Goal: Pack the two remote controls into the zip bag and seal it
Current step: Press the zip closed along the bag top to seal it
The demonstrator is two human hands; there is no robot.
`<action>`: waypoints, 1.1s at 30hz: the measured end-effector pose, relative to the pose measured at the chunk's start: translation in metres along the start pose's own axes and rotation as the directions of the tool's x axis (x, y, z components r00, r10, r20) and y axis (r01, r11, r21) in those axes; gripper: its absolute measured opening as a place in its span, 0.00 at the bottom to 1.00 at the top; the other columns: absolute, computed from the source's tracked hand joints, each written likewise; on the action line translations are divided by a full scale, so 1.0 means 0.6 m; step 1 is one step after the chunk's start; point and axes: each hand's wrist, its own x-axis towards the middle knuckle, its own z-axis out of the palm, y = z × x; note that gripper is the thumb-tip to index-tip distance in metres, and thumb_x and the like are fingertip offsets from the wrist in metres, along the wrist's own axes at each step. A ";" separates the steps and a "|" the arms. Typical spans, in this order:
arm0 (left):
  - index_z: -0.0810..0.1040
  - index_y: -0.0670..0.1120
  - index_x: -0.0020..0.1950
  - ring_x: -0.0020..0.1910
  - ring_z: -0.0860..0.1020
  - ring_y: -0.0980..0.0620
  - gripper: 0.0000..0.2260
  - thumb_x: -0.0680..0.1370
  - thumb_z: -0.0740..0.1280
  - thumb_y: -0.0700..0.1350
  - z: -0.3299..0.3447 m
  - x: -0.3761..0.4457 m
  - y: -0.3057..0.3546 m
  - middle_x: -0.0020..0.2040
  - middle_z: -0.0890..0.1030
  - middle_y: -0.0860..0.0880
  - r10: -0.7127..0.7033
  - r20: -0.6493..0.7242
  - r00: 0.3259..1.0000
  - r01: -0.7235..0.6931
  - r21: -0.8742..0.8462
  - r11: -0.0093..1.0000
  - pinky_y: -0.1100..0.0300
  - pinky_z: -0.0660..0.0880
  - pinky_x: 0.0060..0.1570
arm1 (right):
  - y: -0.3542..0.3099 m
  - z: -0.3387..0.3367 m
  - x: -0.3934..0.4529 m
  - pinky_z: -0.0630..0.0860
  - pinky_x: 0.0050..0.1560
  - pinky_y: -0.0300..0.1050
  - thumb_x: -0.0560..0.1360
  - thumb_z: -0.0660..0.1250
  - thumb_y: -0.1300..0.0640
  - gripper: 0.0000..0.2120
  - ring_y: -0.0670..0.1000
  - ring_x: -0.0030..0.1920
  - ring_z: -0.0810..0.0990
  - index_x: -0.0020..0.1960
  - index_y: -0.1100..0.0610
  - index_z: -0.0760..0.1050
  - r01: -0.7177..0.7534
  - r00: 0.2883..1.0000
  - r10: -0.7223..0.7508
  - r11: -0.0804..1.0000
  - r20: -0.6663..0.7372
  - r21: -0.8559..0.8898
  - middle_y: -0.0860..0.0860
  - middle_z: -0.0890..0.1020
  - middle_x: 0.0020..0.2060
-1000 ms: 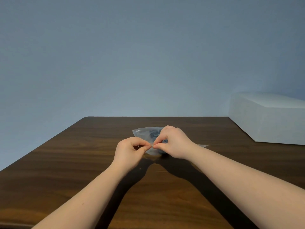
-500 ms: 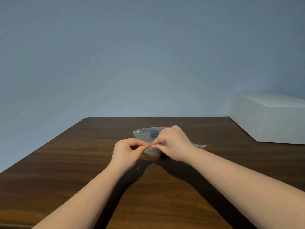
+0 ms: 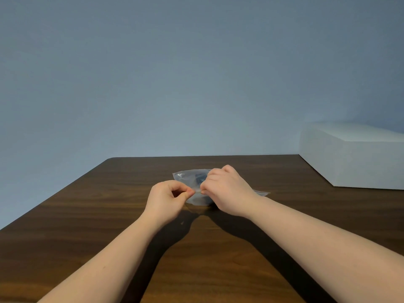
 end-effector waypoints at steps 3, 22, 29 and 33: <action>0.83 0.49 0.40 0.38 0.79 0.56 0.02 0.73 0.71 0.45 -0.003 0.000 0.005 0.35 0.81 0.56 0.008 0.011 1.000 -0.008 0.004 1.000 0.65 0.74 0.38 | 0.008 -0.004 -0.014 0.65 0.59 0.50 0.77 0.63 0.59 0.07 0.53 0.60 0.73 0.54 0.54 0.78 -0.015 1.000 0.015 0.999 0.009 -0.031 0.51 0.80 0.55; 0.82 0.46 0.39 0.39 0.80 0.51 0.04 0.73 0.71 0.45 -0.020 -0.014 0.000 0.37 0.83 0.49 -0.012 0.013 1.000 0.011 0.057 0.998 0.58 0.77 0.39 | 0.060 0.000 -0.103 0.68 0.58 0.51 0.79 0.61 0.56 0.11 0.53 0.63 0.71 0.59 0.54 0.75 -0.120 0.989 0.130 0.984 0.066 -0.130 0.52 0.79 0.58; 0.76 0.54 0.54 0.52 0.77 0.53 0.12 0.72 0.71 0.50 -0.019 -0.015 0.006 0.50 0.79 0.56 0.075 0.168 0.983 -0.116 0.250 0.961 0.54 0.77 0.54 | 0.049 -0.010 -0.086 0.70 0.58 0.48 0.79 0.62 0.56 0.10 0.52 0.60 0.72 0.58 0.53 0.77 -0.142 0.985 0.147 0.988 0.095 -0.054 0.50 0.80 0.55; 0.73 0.55 0.64 0.59 0.75 0.54 0.21 0.72 0.68 0.57 0.004 -0.010 0.037 0.58 0.80 0.56 0.137 0.222 0.965 -0.220 0.412 0.884 0.52 0.74 0.61 | 0.047 -0.020 -0.076 0.68 0.60 0.48 0.78 0.63 0.56 0.11 0.50 0.61 0.71 0.59 0.52 0.77 -0.174 0.979 0.171 0.984 0.108 0.021 0.50 0.80 0.56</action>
